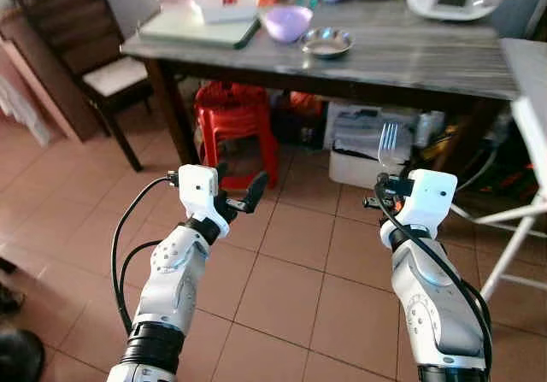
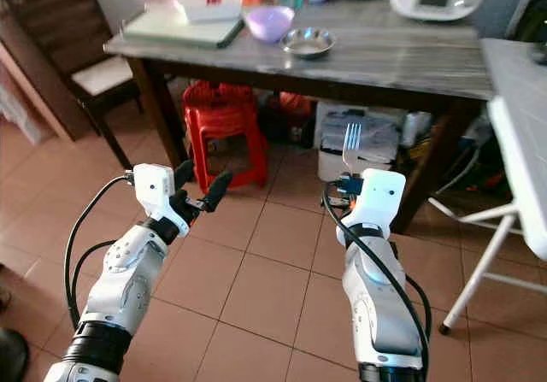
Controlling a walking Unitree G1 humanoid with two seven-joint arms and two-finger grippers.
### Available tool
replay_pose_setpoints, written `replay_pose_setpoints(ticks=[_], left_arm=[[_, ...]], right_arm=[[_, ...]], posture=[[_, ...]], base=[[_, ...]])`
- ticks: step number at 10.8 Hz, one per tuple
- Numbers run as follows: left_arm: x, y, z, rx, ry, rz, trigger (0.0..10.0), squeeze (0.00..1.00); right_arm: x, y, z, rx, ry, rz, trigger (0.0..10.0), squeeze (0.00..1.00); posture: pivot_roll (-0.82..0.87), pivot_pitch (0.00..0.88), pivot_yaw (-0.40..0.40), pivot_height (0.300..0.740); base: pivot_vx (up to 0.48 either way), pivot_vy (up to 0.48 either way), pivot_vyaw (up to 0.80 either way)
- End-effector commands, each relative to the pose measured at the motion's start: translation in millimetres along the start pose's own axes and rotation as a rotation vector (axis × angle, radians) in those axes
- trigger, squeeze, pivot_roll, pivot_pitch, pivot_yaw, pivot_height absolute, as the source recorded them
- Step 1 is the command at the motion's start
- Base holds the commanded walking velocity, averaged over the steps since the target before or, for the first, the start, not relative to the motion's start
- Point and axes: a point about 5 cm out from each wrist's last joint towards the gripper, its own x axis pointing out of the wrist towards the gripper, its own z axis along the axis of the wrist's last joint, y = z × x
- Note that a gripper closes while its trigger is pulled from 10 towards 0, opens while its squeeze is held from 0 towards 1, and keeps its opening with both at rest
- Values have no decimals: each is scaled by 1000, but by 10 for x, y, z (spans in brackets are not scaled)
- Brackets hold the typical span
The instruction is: Setting the table
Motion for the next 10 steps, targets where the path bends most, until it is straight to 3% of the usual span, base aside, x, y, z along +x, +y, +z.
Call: replay_pose_setpoints(ticks=[1, 10], left_arm=[[-9, 4, 15, -2, -1, -4, 10000, 0], [-5, -40, -2, -17, 7, -22, 10000, 0]], right_arm=[[-8, 13, 20, -1, -15, 2, 10000, 0], [-17, 24, 30, -6, -21, 0, 10000, 0]], posture=[[-7, 44, 50, 740], [-11, 48, 52, 740]], base=[[326, 0, 0], [317, 0, 0]])
